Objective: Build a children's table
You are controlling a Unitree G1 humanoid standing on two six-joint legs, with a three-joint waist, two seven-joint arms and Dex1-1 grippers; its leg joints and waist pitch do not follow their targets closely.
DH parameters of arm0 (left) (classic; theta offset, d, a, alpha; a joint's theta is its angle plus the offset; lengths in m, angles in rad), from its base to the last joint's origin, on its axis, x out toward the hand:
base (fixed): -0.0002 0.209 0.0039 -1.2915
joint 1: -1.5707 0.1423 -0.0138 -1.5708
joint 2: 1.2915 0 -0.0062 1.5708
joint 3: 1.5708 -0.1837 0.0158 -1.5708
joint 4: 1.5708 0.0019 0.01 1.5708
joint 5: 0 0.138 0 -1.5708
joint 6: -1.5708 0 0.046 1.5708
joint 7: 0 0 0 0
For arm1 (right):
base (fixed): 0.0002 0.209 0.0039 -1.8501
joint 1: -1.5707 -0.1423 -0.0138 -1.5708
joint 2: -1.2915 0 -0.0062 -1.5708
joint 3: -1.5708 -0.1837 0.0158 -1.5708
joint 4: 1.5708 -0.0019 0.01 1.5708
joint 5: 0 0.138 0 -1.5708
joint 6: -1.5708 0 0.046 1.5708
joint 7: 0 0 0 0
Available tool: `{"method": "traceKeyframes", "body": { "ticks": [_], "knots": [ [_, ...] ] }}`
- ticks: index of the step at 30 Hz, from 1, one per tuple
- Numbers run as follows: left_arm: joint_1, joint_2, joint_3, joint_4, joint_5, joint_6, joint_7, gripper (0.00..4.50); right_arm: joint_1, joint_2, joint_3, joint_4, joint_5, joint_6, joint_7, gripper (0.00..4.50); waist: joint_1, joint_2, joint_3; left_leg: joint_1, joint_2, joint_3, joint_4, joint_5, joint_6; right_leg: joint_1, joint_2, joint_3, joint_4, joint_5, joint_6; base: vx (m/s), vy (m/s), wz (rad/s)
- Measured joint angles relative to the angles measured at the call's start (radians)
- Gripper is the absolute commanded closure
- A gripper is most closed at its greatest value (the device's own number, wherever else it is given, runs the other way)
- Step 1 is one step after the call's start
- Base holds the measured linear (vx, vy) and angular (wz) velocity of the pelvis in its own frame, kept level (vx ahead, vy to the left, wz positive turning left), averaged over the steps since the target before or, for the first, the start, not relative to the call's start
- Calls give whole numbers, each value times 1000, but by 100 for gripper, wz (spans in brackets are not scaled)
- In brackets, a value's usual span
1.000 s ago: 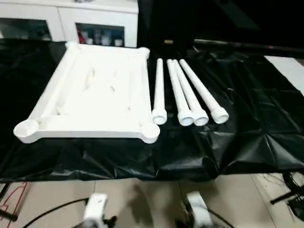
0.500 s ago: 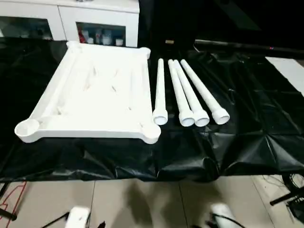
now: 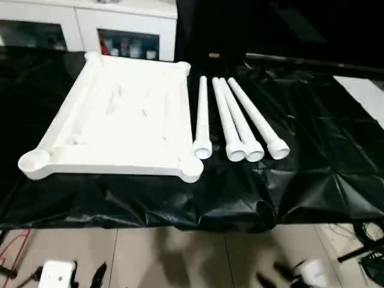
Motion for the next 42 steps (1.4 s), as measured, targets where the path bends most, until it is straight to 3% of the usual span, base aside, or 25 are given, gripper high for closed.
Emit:
{"method": "traceKeyframes", "body": {
  "ticks": [6,11,16,20,22,25,31,33,35,39,42],
  "knots": [
    [93,2,26,-229,-86,55,-10,64,143,-137,-16,-490,185,203,2,116,10,-21,-1,1,0,-2,0,-3,-4,0,1,0,0,-2,3,0,0,0],
    [123,28,29,-348,-100,94,-14,64,156,-168,-30,-646,299,341,-13,116,14,-25,-1,1,0,-3,2,-3,-4,-1,1,0,0,-2,4,0,0,0],
    [36,50,34,-437,-109,154,-2,64,-1,-164,-74,-714,396,441,-122,116,11,-26,-2,2,-1,-5,7,-3,-4,0,1,0,4,-2,4,0,0,0],
    [-167,67,31,-451,-100,202,46,64,-210,-121,-78,-702,418,504,-229,116,12,-25,-2,1,-1,-8,13,-2,-4,-1,1,-1,8,6,5,0,0,0],
    [-248,63,31,-439,-78,211,77,64,-262,-106,-75,-692,405,526,-255,116,15,-23,-3,2,-1,-8,15,-2,-5,2,1,-1,8,7,5,0,0,0],
    [-449,45,29,-326,-27,223,131,64,-387,-30,-27,-594,349,553,-319,116,12,-22,-3,-3,-1,-9,21,2,-7,1,1,0,17,14,-2,0,0,0],
    [-673,37,-30,-159,39,217,160,64,-591,76,-5,-295,161,585,-614,116,9,-21,-2,-4,-1,-9,25,6,-10,-2,1,0,23,17,-4,0,0,0],
    [-779,20,-37,-39,94,196,209,64,-678,125,-6,-158,103,529,-662,116,9,-24,-2,-3,-1,-9,25,7,-10,-2,1,0,25,19,-5,0,0,0],
    [-869,14,-46,50,138,192,245,64,-757,152,38,-64,53,468,-652,116,8,-25,-2,-5,0,-10,23,11,-13,-5,2,-1,26,21,-8,0,0,0],
    [-899,2,-64,161,177,176,273,64,-834,190,55,52,15,410,-652,116,13,-23,-1,-6,0,-10,24,15,-15,-5,2,-1,27,20,-9,0,0,0],
    [-900,-4,-61,200,181,153,283,64,-853,192,85,78,13,392,-584,116,21,-14,4,-9,0,-11,25,15,-15,-6,2,-2,24,21,-8,0,0,0]
  ]
}}
